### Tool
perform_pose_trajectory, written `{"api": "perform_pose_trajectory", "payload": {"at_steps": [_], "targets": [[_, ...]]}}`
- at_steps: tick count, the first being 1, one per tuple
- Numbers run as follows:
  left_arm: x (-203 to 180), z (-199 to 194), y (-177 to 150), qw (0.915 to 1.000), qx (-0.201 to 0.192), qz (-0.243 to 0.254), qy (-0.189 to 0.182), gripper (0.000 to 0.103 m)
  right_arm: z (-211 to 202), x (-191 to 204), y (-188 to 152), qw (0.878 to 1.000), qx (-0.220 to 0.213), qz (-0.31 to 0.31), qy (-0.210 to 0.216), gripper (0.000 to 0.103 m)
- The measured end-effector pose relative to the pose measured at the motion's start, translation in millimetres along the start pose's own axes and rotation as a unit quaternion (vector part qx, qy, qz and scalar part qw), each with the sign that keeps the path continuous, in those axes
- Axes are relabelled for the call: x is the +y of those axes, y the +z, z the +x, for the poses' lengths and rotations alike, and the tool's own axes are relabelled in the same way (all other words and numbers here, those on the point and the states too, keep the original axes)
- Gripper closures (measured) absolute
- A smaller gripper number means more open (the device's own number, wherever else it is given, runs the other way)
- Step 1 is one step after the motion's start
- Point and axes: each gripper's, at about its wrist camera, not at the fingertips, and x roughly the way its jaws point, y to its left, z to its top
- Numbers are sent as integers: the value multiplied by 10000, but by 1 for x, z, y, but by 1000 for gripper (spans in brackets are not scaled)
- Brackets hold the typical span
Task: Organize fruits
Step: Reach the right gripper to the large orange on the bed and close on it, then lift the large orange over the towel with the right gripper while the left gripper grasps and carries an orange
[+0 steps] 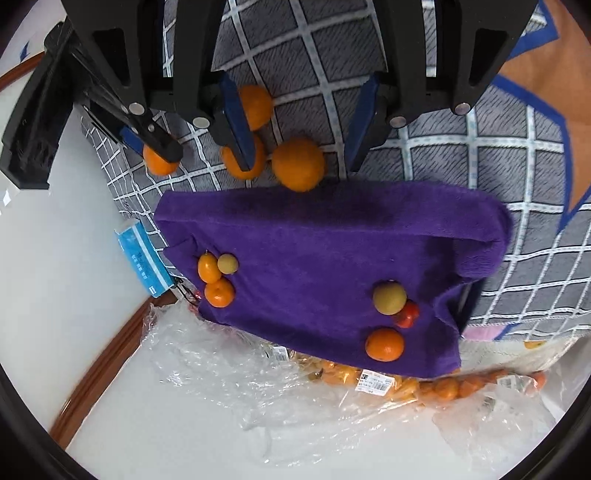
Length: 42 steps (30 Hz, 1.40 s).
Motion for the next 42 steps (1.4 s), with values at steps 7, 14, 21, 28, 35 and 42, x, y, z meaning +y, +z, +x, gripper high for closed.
{"api": "perform_pose_trajectory", "payload": {"at_steps": [7, 14, 21, 28, 35, 42], "targets": [[0, 14, -2, 10000, -54, 30, 29, 62, 3, 0, 0, 9999, 62, -6, 93, 61], [0, 12, -8, 9997, -231, 33, -68, 70, 4, 1, -1, 9999, 67, -18, 131, 61], [-2, -11, -10, 9956, -922, 60, 134, 70, 1, -1, -1, 9999, 8, -4, 169, 61], [-8, -26, -10, 9904, -1345, 202, 237, 70, -2, 1, -2, 9998, -62, -33, 179, 61], [-3, -35, -10, 9877, -1523, 129, 329, 70, -4, 1, -2, 9997, -103, -27, 215, 61], [4, -47, -9, 9844, -1700, -34, 457, 70, -10, 2, 0, 9996, -119, 47, 265, 62]]}}
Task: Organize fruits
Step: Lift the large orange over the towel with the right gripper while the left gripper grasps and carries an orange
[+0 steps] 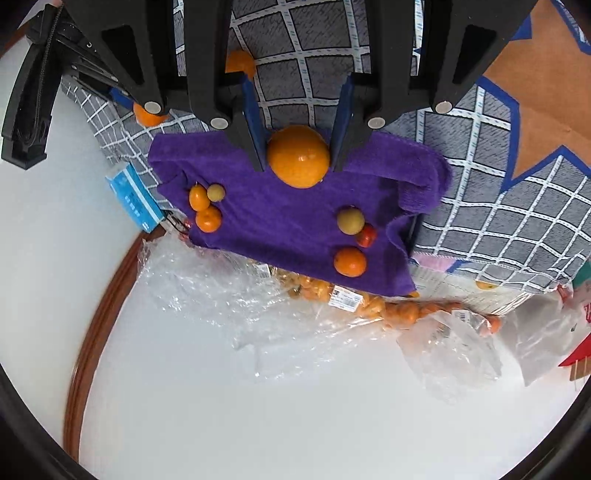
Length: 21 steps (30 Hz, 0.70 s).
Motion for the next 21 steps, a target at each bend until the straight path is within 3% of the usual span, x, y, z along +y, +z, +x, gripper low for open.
{"api": "perform_pose_trajectory", "payload": {"at_steps": [2, 6, 15, 21], "targets": [[0, -4, 3, 9999, 9, 13, 115, 70, -5, 3, 4, 9999, 28, -14, 131, 62], [3, -15, 16, 9998, 150, -122, -84, 70, -24, 11, 23, 9992, -236, -192, 265, 62], [5, -43, 64, 9995, -314, -35, 16, 70, -36, 15, 81, 9963, -752, -321, 250, 62], [2, -29, 87, 9986, -491, 30, 186, 70, -34, 13, 104, 9946, -957, -309, 269, 62]]}}
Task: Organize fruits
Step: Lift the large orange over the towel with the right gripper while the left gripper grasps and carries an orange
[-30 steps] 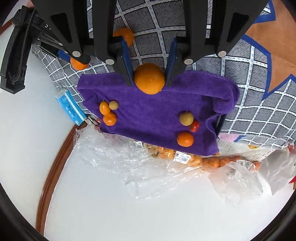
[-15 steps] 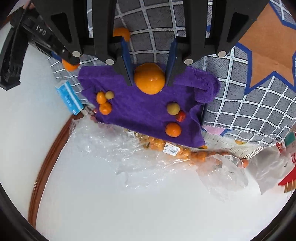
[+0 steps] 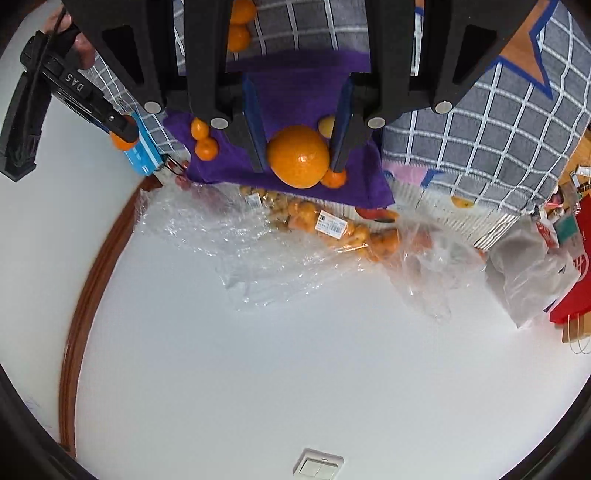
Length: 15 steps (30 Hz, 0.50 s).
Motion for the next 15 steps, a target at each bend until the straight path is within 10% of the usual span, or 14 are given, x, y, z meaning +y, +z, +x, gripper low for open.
{"api": "perform_pose_trajectory", "payload": {"at_steps": [15], "targets": [[9, 76, -14, 9996, 126, -243, 97, 70, 67, -16, 3, 9992, 300, 196, 152, 62]]}}
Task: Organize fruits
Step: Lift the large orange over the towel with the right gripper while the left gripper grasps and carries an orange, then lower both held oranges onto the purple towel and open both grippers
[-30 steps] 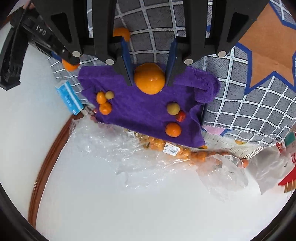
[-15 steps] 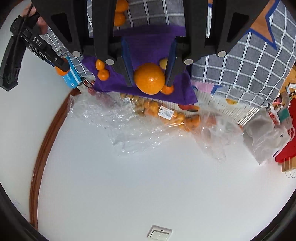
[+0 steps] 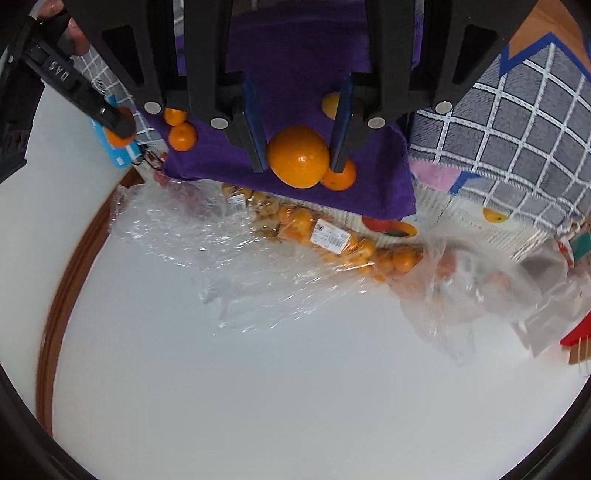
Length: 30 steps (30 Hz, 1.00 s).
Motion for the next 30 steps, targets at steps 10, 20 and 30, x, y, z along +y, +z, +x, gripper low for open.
{"api": "perform_pose_trajectory", "payload": {"at_steps": [10, 20, 30], "targets": [[17, 7, -7, 9999, -35, -23, 119, 70, 19, -27, -9, 9987, 211, 123, -452, 62], [29, 13, -8, 9997, 3, -212, 151, 70, 32, -22, -19, 9961, 416, -313, -715, 62], [28, 21, -16, 9997, 168, -153, 129, 70, 53, -43, -28, 9920, 942, 92, -831, 62]]}}
